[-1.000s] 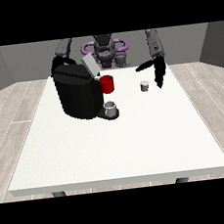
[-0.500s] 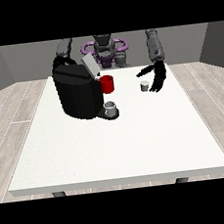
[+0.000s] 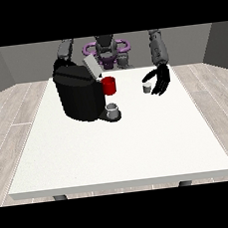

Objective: Insert the coffee pod into the coffee machine and close the lid

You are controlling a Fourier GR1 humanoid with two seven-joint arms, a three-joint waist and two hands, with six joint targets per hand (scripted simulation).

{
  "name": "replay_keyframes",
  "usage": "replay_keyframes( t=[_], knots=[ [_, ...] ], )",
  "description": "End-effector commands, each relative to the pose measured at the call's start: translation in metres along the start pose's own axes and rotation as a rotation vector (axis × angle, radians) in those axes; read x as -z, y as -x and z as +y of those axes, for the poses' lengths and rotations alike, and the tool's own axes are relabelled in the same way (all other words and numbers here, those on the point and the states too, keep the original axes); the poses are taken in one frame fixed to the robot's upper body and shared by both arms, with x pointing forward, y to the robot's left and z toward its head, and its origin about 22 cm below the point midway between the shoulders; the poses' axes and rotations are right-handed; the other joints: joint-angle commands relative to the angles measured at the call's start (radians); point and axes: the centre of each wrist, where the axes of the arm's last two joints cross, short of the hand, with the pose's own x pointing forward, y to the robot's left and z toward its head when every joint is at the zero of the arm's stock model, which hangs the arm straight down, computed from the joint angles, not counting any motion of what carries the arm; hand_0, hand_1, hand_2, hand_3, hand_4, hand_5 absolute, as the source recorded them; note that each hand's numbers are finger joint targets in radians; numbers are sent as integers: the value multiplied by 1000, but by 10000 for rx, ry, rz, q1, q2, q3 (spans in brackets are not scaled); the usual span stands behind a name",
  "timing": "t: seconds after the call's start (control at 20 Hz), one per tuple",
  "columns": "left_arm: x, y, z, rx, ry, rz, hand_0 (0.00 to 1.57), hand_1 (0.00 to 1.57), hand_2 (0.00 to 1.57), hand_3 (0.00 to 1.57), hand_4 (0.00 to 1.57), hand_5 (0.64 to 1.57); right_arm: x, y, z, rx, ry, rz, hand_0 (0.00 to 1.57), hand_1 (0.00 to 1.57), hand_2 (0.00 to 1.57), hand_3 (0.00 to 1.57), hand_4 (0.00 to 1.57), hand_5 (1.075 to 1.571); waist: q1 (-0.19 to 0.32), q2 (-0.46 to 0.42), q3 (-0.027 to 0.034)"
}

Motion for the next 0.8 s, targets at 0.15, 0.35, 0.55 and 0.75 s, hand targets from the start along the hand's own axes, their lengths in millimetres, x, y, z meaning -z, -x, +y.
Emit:
replay_keyframes(
  t=[0.15,0.35,0.55,0.75],
  knots=[
    [0,-5,-20,730,-201,-251,686,686,849,651,288,1571,-8,29,-13,79,515,622,0,0,0,0,513,1571,393,-557,-14],
    [13,-7,-1,909,-1109,-305,836,836,974,748,380,1571,9,-1,-16,431,-229,-203,0,0,0,0,514,1571,-271,236,-18],
    [8,2,-15,1820,-877,-188,930,930,1040,820,281,1571,-6,14,7,443,-104,-145,0,0,0,0,487,1571,-306,213,-18],
    [15,0,14,2172,-893,-224,1115,1115,1173,966,280,1571,6,4,-1,430,-118,-208,0,0,0,0,398,1571,-224,282,-17]
  ],
)
